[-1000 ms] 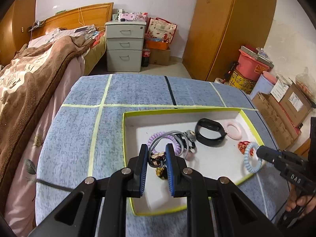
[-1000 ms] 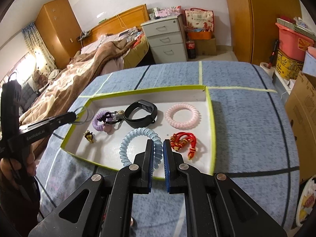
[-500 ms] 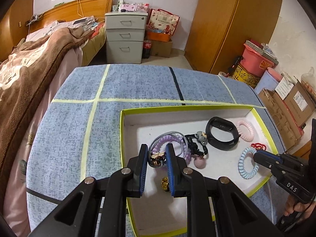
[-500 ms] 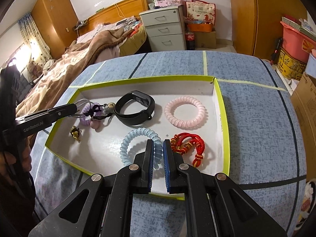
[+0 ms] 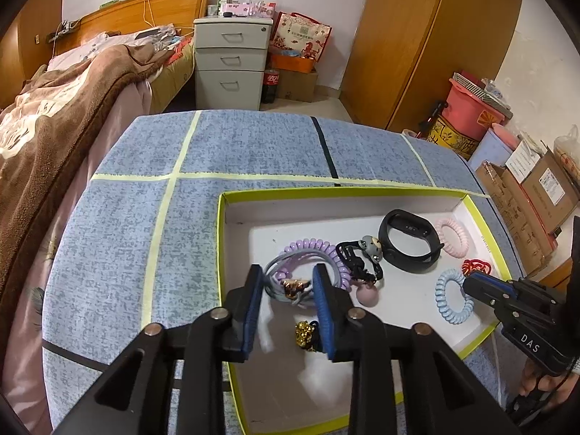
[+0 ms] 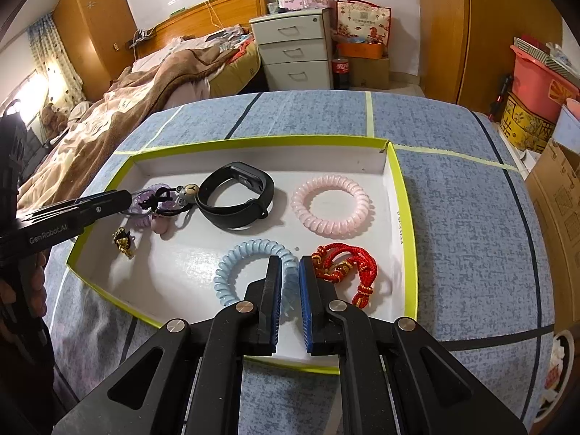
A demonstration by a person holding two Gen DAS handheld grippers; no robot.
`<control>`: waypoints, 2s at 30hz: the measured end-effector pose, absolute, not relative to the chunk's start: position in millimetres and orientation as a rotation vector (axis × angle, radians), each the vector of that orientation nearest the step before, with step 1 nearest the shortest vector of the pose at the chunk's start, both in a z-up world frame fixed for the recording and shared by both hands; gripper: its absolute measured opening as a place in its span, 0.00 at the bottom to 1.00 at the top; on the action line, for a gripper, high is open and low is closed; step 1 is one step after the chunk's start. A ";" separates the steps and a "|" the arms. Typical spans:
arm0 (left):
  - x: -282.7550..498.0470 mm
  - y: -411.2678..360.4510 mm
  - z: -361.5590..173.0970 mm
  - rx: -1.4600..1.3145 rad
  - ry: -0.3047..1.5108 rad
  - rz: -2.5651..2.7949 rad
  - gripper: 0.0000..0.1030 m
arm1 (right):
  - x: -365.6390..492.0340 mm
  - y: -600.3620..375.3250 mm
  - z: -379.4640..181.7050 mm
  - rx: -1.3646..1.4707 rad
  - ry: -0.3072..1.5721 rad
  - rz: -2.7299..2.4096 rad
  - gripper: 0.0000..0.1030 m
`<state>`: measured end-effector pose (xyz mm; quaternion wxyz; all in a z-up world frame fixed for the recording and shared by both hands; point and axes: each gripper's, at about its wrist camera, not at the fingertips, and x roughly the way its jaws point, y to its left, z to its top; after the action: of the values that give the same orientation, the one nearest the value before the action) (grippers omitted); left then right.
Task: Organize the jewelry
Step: 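Lower the blue coil and grey cord into the green box and open both tools, then grasp the black hair tie with pink bead with the right tool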
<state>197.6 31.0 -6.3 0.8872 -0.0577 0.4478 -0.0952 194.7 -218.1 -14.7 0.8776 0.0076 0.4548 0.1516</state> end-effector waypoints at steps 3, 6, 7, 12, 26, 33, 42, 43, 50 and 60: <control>197.0 30.2 -6.0 -0.118 0.931 -0.198 0.33 | 195.1 -219.3 -14.2 0.018 0.946 0.314 0.11; 195.0 29.4 -4.9 -0.117 0.928 -0.194 0.37 | 193.4 -217.5 -12.9 0.014 0.943 0.315 0.19; 194.2 29.4 -4.5 -0.117 0.927 -0.189 0.39 | 192.4 -217.0 -11.9 0.012 0.940 0.317 0.21; 186.1 30.3 1.0 -0.122 0.917 -0.200 0.44 | 185.4 -217.3 -4.3 0.022 0.915 0.329 0.35; 140.1 26.5 27.1 -0.127 0.853 -0.230 0.50 | 149.8 -219.1 18.4 0.033 0.858 0.354 0.36; 105.2 29.7 34.6 -0.160 0.811 -0.242 0.51 | 115.8 -220.3 17.9 0.004 0.862 0.400 0.36; 74.9 38.2 21.0 -0.182 0.831 -0.229 0.51 | 89.4 -211.9 -6.8 -0.011 0.920 0.435 0.36; 72.1 39.4 19.2 -0.186 0.835 -0.227 0.51 | 87.4 -210.7 -8.7 -0.008 0.923 0.440 0.36; 58.2 45.1 10.2 -0.201 0.850 -0.220 0.51 | 83.6 -196.3 -24.9 -0.057 0.957 0.443 0.36; 52.5 40.0 2.2 -0.203 0.873 -0.232 0.51 | 79.9 -194.2 -28.0 -0.090 0.953 0.431 0.35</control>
<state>52.5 40.0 2.2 0.8948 -0.0981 0.4209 -0.1118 79.9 -194.2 -28.0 0.8655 -0.0429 0.4547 0.2056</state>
